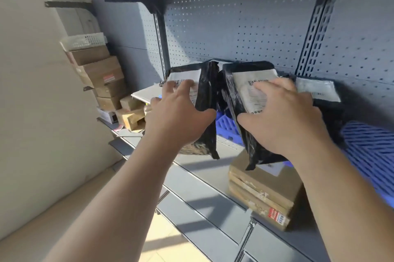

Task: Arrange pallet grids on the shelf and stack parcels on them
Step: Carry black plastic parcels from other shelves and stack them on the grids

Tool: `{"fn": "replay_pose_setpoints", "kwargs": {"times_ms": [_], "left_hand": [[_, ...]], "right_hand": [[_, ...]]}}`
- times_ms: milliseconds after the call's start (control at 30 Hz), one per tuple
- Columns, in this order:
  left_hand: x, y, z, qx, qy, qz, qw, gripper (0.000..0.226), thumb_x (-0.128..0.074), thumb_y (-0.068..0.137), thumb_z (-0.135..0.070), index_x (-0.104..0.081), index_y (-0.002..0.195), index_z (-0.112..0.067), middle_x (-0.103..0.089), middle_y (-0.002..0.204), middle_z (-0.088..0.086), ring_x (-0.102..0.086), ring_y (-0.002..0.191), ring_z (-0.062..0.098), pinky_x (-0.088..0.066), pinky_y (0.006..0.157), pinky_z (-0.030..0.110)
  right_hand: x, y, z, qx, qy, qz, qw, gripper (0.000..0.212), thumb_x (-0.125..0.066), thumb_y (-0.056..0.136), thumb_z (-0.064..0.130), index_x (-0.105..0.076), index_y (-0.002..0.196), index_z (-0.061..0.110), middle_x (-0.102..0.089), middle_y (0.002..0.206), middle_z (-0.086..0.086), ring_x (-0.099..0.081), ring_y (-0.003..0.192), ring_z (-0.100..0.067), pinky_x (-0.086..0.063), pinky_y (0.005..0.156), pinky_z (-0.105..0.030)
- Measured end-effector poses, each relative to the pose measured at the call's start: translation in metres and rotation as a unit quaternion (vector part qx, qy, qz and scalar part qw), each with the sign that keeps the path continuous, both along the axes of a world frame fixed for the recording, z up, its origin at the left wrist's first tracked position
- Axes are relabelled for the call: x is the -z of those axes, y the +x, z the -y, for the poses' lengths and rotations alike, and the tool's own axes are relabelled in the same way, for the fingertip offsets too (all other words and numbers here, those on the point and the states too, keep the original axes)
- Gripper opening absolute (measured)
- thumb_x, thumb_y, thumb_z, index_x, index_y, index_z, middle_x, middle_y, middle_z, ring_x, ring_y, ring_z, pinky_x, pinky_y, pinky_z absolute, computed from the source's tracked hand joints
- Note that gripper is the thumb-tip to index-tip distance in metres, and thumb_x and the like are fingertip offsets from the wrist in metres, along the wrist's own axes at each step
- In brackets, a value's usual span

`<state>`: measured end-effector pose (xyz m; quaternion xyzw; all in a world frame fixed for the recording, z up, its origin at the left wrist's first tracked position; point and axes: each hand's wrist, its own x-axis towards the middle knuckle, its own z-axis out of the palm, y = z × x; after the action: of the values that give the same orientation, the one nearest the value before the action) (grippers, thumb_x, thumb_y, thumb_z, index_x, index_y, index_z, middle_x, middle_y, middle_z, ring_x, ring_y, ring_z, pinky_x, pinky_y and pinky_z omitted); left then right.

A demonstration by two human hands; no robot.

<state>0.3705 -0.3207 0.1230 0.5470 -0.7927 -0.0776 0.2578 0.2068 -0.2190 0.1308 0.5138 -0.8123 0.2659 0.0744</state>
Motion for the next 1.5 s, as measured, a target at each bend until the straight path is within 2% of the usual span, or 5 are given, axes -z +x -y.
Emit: {"fn": "replay_pose_setpoints", "kwargs": {"times_ms": [300,533,833,1267,1500], "left_hand": [[-0.040,-0.082,0.053,0.074,-0.037,-0.008,0.997,0.076,-0.062,0.077,-0.058,-0.035,0.147,-0.044,-0.033,0.151,-0.004,-0.040,0.129,0.041,-0.044,0.098,0.052],[-0.054,-0.146,0.099,0.164,-0.039,0.012,0.986,0.077,-0.061,0.078,-0.058,-0.036,0.149,-0.041,-0.035,0.148,-0.002,-0.043,0.126,0.040,-0.045,0.094,0.049],[-0.055,-0.202,0.146,0.269,-0.002,0.066,0.961,0.078,-0.058,0.076,-0.061,-0.036,0.148,-0.042,-0.035,0.147,-0.002,-0.045,0.126,0.041,-0.047,0.092,0.050],[-0.051,-0.240,0.163,0.315,0.051,0.194,0.928,0.084,-0.053,0.078,-0.062,-0.028,0.154,-0.036,-0.027,0.160,0.003,-0.037,0.138,0.042,-0.043,0.101,0.054],[-0.048,-0.241,0.165,0.313,0.047,0.175,0.932,0.081,-0.044,0.087,-0.071,-0.027,0.156,-0.032,-0.033,0.158,0.008,-0.038,0.139,0.041,-0.039,0.104,0.051]], "right_hand": [[-0.036,-0.068,0.029,0.067,-0.014,-0.013,0.998,0.068,-0.063,0.080,0.053,-0.045,0.143,0.035,-0.034,0.149,0.006,-0.043,0.124,-0.039,-0.039,0.098,-0.050],[-0.051,-0.116,0.042,0.172,0.004,0.029,0.985,0.057,-0.065,0.080,0.048,-0.052,0.133,0.031,-0.038,0.145,0.002,-0.040,0.124,-0.038,-0.033,0.085,-0.044],[-0.053,-0.141,0.071,0.258,0.025,0.076,0.963,0.068,-0.066,0.074,0.043,-0.050,0.140,0.038,-0.039,0.148,0.002,-0.043,0.126,-0.037,-0.043,0.098,-0.047],[-0.048,-0.160,0.101,0.302,0.086,0.086,0.946,0.081,-0.062,0.061,0.051,-0.052,0.138,0.026,-0.044,0.142,-0.005,-0.046,0.123,-0.041,-0.046,0.096,-0.050],[-0.047,-0.160,0.103,0.261,0.049,0.132,0.955,0.060,-0.049,0.068,0.061,-0.058,0.121,0.035,-0.058,0.131,0.002,-0.053,0.120,-0.031,-0.044,0.101,-0.050]]}}
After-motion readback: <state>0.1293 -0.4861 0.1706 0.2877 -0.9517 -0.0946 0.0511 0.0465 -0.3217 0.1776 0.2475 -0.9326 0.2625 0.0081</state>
